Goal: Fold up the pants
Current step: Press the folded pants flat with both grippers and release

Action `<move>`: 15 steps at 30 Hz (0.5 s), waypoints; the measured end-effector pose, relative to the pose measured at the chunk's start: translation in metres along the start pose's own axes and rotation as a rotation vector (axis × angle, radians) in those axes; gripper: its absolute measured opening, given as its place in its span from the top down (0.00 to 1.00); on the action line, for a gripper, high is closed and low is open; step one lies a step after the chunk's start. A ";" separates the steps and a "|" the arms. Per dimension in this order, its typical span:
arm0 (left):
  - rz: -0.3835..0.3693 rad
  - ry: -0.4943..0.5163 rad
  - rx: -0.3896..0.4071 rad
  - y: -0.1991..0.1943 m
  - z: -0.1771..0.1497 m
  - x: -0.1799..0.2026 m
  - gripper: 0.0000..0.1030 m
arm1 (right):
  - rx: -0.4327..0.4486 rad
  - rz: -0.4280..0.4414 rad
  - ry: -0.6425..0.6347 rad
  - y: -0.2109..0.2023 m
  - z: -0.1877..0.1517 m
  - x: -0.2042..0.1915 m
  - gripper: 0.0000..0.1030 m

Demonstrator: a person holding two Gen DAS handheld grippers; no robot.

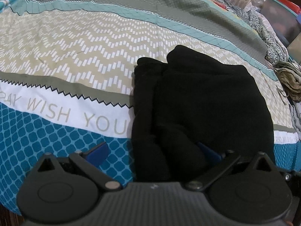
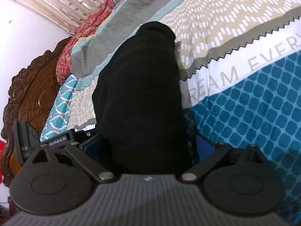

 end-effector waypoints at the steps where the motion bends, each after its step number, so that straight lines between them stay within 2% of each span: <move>1: -0.001 0.000 0.001 0.000 0.000 0.000 0.00 | 0.002 -0.008 -0.007 0.002 0.000 0.001 0.00; 15: -0.021 0.002 0.001 0.000 -0.002 -0.003 0.00 | 0.020 -0.003 0.007 0.003 0.003 0.003 0.00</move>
Point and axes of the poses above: each gripper's, at about its wrist camera, not at the fingertips, and y roughly the way its jaws point, x to its right, z to its top, the point moved 2 cm from there along y, roughly the way its jaws point, and after that the axes turned 11 degrees about z, right-handed, at the moved point
